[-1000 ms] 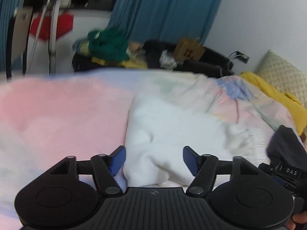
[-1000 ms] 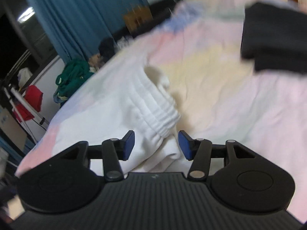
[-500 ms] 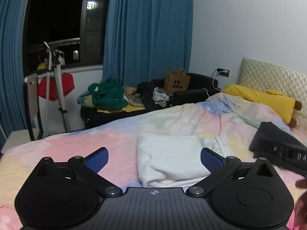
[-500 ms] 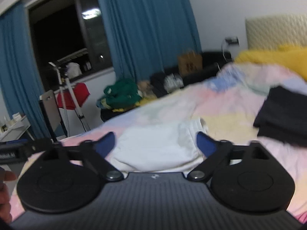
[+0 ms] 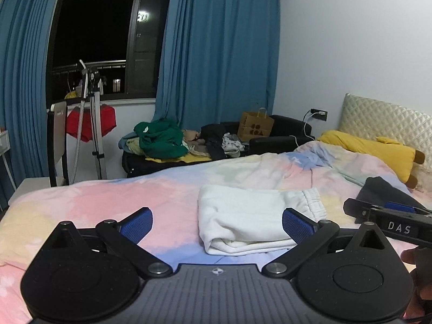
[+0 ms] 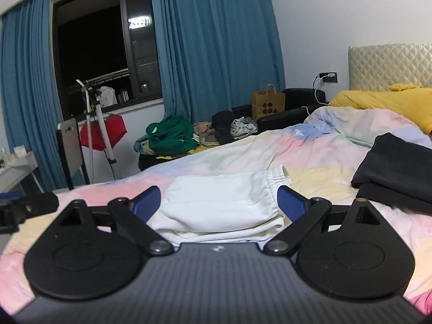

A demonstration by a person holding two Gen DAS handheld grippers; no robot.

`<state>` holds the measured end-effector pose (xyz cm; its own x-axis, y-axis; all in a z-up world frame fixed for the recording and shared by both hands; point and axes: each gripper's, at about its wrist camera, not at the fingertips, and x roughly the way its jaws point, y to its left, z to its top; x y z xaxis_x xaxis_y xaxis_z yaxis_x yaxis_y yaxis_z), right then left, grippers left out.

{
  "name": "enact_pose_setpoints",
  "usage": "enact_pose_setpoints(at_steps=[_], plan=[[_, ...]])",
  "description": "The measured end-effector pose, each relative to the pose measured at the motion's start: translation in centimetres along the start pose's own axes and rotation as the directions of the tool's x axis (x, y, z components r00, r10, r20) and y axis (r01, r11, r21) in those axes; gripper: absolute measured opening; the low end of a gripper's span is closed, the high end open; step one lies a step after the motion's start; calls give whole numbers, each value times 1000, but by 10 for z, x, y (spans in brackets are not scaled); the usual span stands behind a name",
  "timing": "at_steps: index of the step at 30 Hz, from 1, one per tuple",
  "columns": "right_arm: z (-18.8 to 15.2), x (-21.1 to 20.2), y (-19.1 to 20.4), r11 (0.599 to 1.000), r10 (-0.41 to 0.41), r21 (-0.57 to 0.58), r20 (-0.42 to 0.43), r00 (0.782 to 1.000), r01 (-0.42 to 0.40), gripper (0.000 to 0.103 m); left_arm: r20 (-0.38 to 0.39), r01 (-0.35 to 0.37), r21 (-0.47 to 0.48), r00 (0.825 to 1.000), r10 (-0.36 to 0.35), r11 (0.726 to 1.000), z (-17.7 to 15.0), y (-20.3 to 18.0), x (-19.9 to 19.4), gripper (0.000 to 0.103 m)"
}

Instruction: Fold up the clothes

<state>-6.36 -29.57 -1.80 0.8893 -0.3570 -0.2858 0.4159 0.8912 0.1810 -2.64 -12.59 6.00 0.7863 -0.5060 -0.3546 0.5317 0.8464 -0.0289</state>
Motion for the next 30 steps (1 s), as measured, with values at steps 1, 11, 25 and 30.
enact_pose_setpoints(at_steps=[1,11,25,30], plan=[[-4,2,0,1000,-6,-3,0,1000,6,94,-2,-11,5,1000,12,1000,-2,1,2,103],[-28,17,0,999,-35,-22,-40,999,34,94,-44,-43,10,998,43,999,-16,6,21,102],[-41,17,-8,999,-51,13,-54,997,52,94,-75,-42,-8,996,42,999,-30,11,31,103],[-43,17,-2,998,-57,-19,-53,997,56,94,-63,-54,-11,997,54,998,-27,16,28,103]])
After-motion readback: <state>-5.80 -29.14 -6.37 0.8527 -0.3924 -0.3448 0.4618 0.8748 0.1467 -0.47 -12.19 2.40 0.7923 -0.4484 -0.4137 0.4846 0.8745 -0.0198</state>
